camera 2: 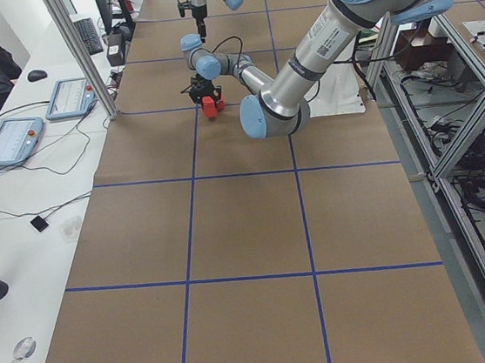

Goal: Form red blocks into L shape at center
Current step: 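Hold the red cube in place beside the center cubes with the left gripper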

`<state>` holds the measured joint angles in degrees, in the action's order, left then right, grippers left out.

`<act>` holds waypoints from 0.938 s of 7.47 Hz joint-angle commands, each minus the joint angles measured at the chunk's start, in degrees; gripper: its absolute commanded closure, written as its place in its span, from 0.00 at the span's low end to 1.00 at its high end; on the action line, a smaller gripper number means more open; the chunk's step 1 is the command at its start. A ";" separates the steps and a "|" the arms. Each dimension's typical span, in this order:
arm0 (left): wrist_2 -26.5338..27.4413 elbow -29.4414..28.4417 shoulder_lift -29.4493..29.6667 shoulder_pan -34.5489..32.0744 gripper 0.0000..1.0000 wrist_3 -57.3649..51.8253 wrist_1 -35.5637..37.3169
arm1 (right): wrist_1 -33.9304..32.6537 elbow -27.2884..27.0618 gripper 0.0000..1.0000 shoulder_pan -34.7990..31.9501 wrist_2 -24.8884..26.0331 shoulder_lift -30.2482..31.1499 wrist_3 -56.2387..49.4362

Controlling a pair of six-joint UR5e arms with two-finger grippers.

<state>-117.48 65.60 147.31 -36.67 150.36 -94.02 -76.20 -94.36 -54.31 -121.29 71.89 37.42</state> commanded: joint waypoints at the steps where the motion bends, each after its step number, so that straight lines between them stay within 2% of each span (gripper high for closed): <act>1: 0.15 -0.30 -0.01 -0.06 1.00 0.02 -0.11 | 0.00 0.14 0.01 0.09 0.00 0.00 -0.07; 7: 0.15 -0.74 0.08 0.02 1.00 0.28 -1.61 | 0.00 0.14 0.01 0.00 0.09 0.00 -0.15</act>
<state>-117.33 64.87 147.38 -36.66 150.69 -95.60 -76.20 -94.22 -54.32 -121.27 71.89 37.26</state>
